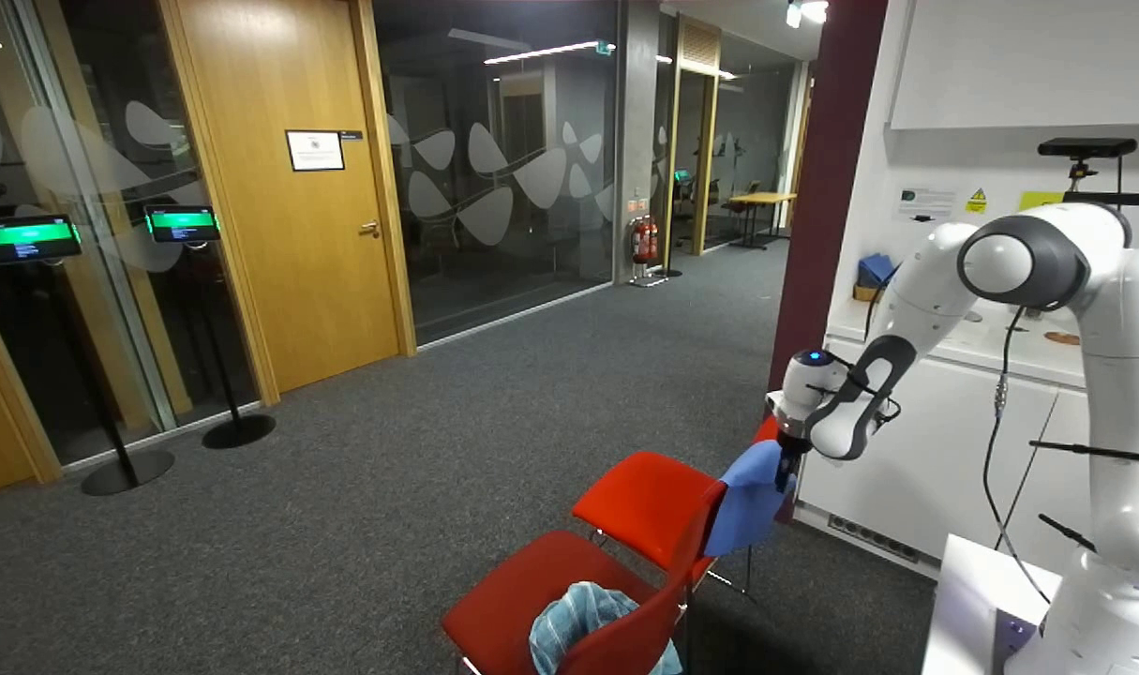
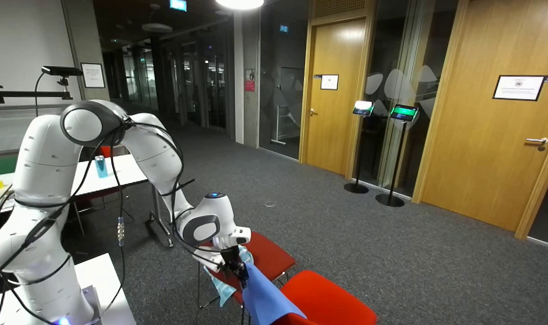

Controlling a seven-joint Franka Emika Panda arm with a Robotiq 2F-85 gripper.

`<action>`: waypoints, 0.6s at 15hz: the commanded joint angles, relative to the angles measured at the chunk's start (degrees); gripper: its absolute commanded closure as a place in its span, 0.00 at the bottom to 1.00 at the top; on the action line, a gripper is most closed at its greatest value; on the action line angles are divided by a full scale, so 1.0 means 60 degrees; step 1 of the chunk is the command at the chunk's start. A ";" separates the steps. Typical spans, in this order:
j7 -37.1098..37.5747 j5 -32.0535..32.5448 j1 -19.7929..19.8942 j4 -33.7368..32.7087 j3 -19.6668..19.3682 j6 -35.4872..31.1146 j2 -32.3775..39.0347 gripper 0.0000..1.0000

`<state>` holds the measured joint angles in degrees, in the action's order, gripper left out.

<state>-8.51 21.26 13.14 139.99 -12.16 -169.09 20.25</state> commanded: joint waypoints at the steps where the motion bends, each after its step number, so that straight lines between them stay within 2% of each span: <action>1: -0.0954 -0.2282 0.1462 0.0155 0.1103 -0.0173 0.0139 0.00; 4: -0.1583 -0.3596 0.2596 -0.0058 0.1560 -0.0364 0.0530 0.00; 6: -0.2184 -0.4289 0.3623 -0.0250 0.2049 -0.0590 0.0788 0.00; 8: -0.2929 -0.4805 0.4980 -0.0525 0.2944 -0.1085 0.1155 0.00; 9: -0.3708 -0.5367 0.5772 -0.0757 0.3670 -0.1289 0.1391 0.00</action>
<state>-22.15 -4.79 36.68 138.66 0.74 -173.10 25.20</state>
